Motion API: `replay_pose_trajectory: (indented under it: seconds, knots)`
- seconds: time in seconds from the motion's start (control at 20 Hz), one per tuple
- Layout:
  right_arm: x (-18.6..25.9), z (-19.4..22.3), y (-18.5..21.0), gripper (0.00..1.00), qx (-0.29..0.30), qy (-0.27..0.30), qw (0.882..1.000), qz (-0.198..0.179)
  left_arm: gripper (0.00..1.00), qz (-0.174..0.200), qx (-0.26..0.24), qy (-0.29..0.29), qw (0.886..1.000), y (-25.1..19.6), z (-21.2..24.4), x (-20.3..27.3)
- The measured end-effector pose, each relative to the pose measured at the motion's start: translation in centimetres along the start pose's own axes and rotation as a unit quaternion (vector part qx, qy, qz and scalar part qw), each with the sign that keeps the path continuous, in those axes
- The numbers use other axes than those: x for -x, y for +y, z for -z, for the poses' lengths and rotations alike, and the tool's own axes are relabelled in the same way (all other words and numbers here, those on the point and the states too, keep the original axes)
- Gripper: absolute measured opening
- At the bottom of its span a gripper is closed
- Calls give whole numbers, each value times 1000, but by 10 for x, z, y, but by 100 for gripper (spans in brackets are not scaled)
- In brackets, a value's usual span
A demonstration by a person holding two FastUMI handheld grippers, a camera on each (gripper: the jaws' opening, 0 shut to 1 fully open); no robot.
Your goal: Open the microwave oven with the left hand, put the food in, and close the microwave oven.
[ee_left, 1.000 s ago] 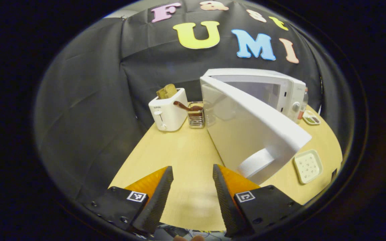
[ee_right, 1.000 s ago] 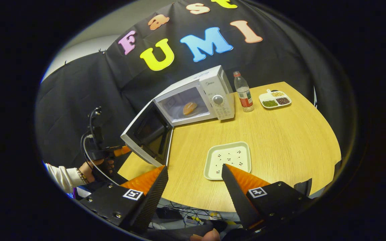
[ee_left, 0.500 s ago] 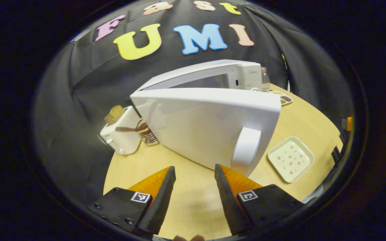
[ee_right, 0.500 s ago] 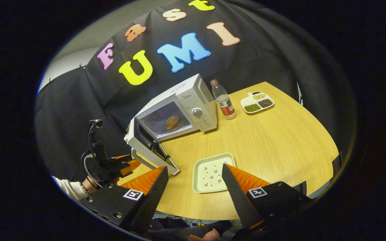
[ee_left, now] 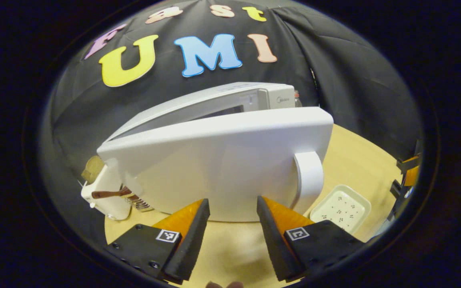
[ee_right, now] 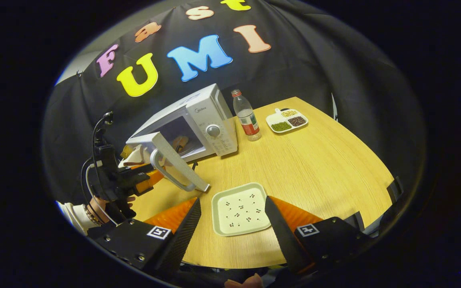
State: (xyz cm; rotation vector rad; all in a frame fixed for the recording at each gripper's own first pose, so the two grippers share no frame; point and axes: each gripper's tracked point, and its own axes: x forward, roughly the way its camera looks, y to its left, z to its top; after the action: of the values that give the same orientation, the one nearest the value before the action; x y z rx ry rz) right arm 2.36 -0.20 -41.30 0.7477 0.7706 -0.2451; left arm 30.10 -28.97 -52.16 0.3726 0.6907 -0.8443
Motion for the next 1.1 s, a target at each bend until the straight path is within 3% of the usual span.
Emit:
replay_pose_trajectory:
  seconds: [0.05,0.1,0.15,0.3,0.35,0.45,0.5,0.55,0.6,0.65,1.1]
  knots:
    - [-2,3,-2,98,-1,8,1000,8,87,4,-3,-7,1000,2,-6,-8]
    - [-3,4,-5,98,-1,13,1000,16,82,6,-4,-10,1000,3,-11,-16]
    - [-4,3,-8,98,-1,13,1000,25,87,11,-3,-14,1000,3,-15,-21]
    - [-4,6,-18,98,-4,23,999,47,82,19,-5,-32,999,7,-32,-38]
    - [-4,8,-21,98,-9,27,998,53,87,20,-7,-35,999,8,-36,-43]
    - [-4,7,-24,98,-12,27,998,63,82,22,-9,-42,999,13,-42,-56]
    - [-6,6,-26,98,-9,28,997,69,87,22,-11,-45,999,14,-45,-62]
    - [-8,2,-27,98,-9,28,997,72,82,19,-13,-44,999,18,-46,-68]
    - [-8,3,-27,98,-12,30,997,74,87,29,-6,-35,999,15,-44,-74]
    - [-9,2,-27,98,-15,30,997,75,82,40,8,-33,999,10,-41,-77]
    - [-14,7,-36,98,-21,45,995,83,83,59,46,-34,997,0,-39,-90]
